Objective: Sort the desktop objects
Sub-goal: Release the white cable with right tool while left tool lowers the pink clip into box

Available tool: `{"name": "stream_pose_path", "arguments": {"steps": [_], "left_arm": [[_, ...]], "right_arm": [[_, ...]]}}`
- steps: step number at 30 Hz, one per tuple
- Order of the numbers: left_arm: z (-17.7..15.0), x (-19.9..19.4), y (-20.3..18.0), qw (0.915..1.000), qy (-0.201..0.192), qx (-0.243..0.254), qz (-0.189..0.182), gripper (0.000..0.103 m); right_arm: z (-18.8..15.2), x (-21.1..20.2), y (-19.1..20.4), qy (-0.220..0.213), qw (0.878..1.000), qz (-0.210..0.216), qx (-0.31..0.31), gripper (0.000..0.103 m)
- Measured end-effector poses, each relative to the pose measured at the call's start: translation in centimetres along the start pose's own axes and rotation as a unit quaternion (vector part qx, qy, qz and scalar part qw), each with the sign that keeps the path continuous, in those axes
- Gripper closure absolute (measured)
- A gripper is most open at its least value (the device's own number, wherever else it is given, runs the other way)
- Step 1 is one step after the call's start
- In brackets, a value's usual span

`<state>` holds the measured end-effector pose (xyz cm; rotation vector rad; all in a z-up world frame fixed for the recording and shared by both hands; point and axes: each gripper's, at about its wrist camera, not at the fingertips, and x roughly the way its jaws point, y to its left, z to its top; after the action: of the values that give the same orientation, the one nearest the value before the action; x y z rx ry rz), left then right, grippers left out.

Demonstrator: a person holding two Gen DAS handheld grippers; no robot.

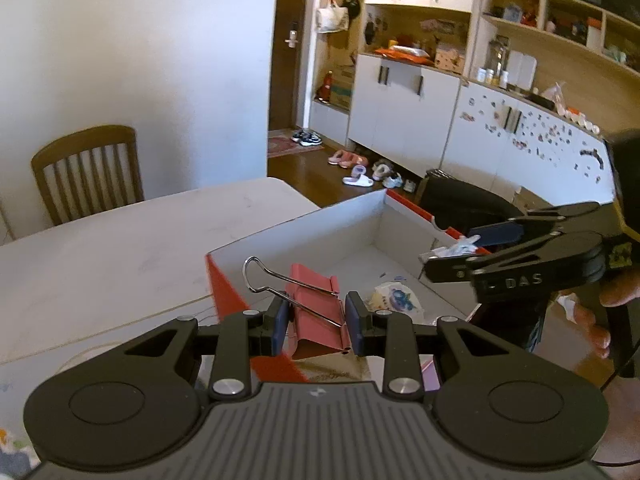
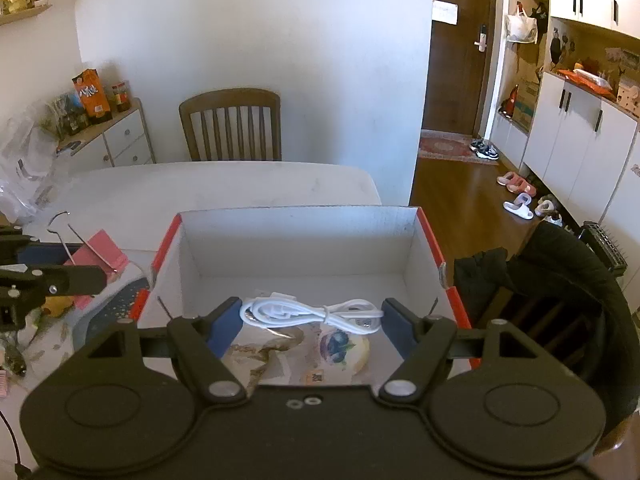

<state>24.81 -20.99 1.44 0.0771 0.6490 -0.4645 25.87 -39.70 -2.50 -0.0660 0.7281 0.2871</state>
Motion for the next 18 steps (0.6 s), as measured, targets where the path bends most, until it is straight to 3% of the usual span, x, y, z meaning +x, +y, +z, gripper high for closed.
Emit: {"name": "stream_pose_path", "arguments": {"steps": [18], "left_arm": [[-0.1,8.8,-3.9,0.9939,0.073,0.082,-0.011,0.074]], "right_arm": [[2.1,7.9,-1.9,0.054,0.998,0.017,-0.012,0.028]]}}
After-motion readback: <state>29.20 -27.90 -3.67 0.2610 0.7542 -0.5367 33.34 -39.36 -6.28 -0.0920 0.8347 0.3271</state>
